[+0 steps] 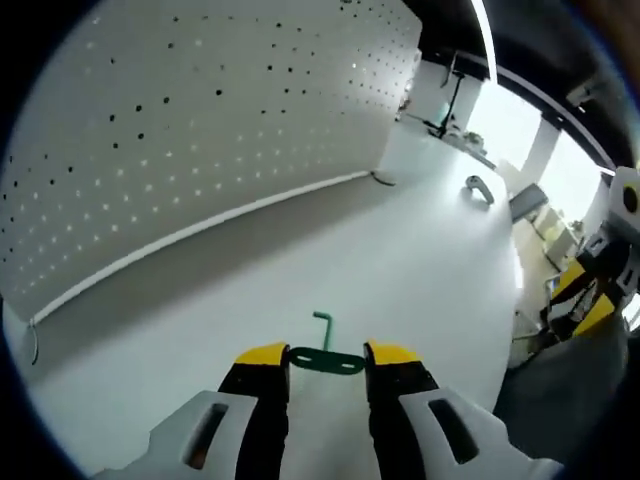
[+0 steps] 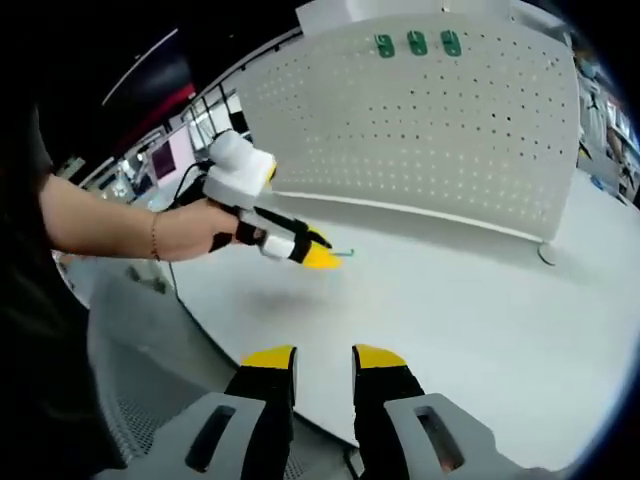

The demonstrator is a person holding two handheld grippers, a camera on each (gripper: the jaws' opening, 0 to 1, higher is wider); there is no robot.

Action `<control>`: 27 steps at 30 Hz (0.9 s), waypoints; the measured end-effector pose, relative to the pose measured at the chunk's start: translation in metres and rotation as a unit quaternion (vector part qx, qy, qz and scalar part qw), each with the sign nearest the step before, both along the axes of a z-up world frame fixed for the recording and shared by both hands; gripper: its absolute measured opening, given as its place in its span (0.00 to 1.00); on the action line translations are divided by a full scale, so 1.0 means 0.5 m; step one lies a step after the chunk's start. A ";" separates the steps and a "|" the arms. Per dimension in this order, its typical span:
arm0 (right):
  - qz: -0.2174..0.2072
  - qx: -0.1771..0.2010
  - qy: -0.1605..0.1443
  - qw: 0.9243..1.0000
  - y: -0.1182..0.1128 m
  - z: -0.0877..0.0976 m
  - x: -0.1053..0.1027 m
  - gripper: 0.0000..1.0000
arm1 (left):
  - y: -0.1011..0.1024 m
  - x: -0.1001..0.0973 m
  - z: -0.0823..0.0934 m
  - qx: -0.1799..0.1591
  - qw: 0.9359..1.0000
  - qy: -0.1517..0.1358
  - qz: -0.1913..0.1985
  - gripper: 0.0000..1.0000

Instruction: Insert the hook assembly into the mounting plate slot until the hook locks in place.

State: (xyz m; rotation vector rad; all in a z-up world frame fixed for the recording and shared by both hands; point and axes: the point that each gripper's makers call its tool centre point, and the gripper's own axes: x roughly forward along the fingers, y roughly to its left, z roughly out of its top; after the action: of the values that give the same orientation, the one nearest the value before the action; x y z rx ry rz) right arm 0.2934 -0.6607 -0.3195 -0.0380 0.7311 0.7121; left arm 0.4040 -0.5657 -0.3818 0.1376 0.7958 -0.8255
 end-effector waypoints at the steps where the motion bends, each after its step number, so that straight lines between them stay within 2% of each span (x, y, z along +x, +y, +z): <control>1: 0.004 0.000 0.002 1.000 0.000 -0.001 0.004 0.21 | 0.001 -0.010 0.003 0.002 1.000 -0.001 -0.009 0.30; 5: 0.023 -0.005 -0.005 1.000 0.010 0.014 0.022 0.21 | 0.007 -0.049 0.022 0.000 1.000 0.000 -0.030 0.30; 9: 0.029 -0.003 -0.014 0.999 0.024 0.029 0.032 0.21 | 0.022 -0.070 0.038 -0.018 1.000 0.012 -0.023 0.30; 18: 0.047 0.014 -0.001 0.999 0.066 0.029 0.014 0.21 | 0.047 -0.107 0.074 -0.029 0.999 0.011 -0.041 0.30; 23: 0.056 0.024 -0.005 0.998 0.088 0.049 0.019 0.21 | 0.050 -0.132 0.102 -0.039 0.997 0.008 -0.063 0.30; 27: 0.069 0.040 -0.001 0.997 0.112 0.067 0.023 0.22 | 0.049 -0.149 0.135 -0.065 0.995 0.004 -0.077 0.30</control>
State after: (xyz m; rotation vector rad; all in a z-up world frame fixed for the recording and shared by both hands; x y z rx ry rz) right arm 0.3050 -0.6048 -0.2858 -0.0159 0.7015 0.8737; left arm 0.3296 -0.5411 -0.3144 0.0818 0.7432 -1.0222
